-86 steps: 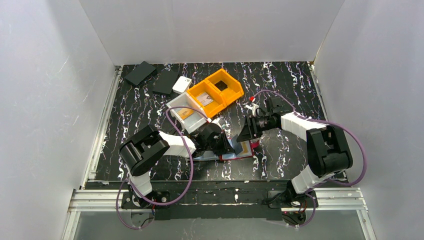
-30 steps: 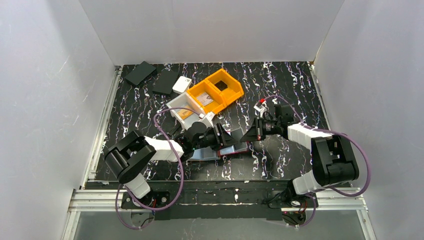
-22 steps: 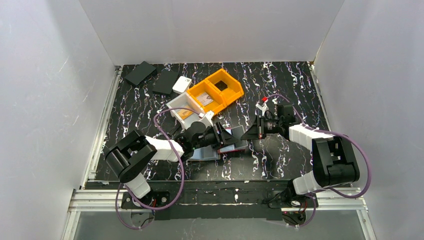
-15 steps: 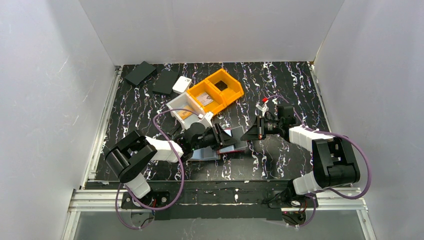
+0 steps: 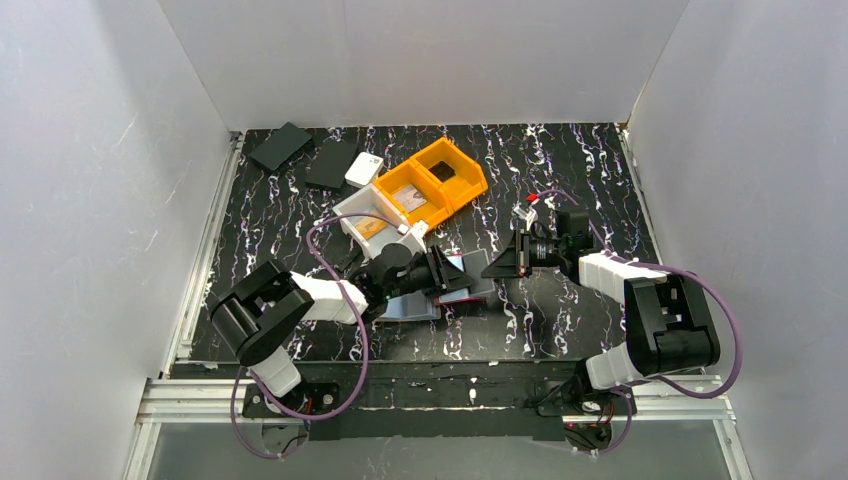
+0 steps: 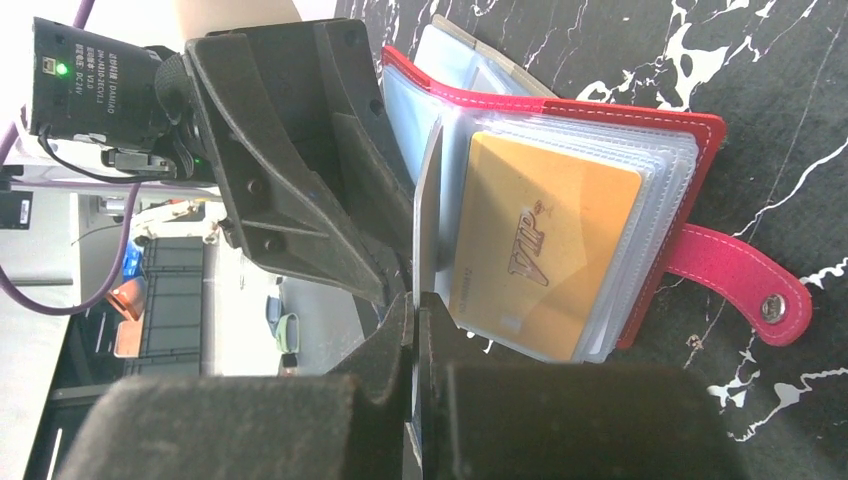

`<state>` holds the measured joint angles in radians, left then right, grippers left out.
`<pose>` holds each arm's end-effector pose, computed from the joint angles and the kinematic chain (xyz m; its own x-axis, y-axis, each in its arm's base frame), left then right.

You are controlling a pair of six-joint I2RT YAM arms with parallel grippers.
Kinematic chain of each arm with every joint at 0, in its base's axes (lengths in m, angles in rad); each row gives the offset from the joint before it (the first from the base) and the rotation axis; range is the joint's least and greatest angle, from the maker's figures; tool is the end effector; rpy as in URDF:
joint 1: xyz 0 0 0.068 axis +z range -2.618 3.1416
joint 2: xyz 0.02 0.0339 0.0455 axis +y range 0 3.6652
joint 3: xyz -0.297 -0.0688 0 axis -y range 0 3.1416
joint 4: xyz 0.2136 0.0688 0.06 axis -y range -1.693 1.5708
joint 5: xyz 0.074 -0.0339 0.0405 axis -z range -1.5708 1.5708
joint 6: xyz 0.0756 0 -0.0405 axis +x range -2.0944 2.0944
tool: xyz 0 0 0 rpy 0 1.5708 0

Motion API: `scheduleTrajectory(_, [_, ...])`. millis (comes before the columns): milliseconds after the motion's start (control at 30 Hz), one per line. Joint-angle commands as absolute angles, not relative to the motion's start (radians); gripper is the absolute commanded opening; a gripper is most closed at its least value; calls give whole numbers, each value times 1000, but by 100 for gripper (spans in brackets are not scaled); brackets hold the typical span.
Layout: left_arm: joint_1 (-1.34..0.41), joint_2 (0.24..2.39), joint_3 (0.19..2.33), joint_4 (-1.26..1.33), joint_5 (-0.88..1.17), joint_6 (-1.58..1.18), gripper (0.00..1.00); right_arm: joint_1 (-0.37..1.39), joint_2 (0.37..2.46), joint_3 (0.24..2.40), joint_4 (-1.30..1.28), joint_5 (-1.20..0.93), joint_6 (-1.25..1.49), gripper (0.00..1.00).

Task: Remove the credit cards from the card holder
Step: Remove the credit card from the card holder.

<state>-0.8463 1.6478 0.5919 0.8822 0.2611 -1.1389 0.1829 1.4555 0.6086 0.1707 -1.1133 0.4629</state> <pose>0.2141 -0.2713 0.2278 -0.8580 -0.3544 -0.3718 0.2693 0.3059 -0.9132 0.2394 0.1133 0.2210 -0.8938 0.0353 -0.4472 -0.4127 0.3256 0.8507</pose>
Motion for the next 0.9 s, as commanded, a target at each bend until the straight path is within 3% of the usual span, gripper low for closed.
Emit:
scheduleTrajectory(0, [-841, 1647, 638, 869, 233, -1081, 27, 183, 1435, 611, 235, -1210, 498, 1])
scheduleTrajectory(433, [-840, 1727, 670, 932, 271, -1093, 0, 183, 1484, 643, 70, -1102, 353, 3])
scheduleTrajectory(767, [-825, 1818, 650, 972, 295, -1096, 1, 183, 1547, 676, -46, -1002, 246, 11])
scheduleTrajectory(867, [-820, 1830, 632, 1004, 293, -1106, 17, 183, 1579, 683, -46, -1005, 247, 9])
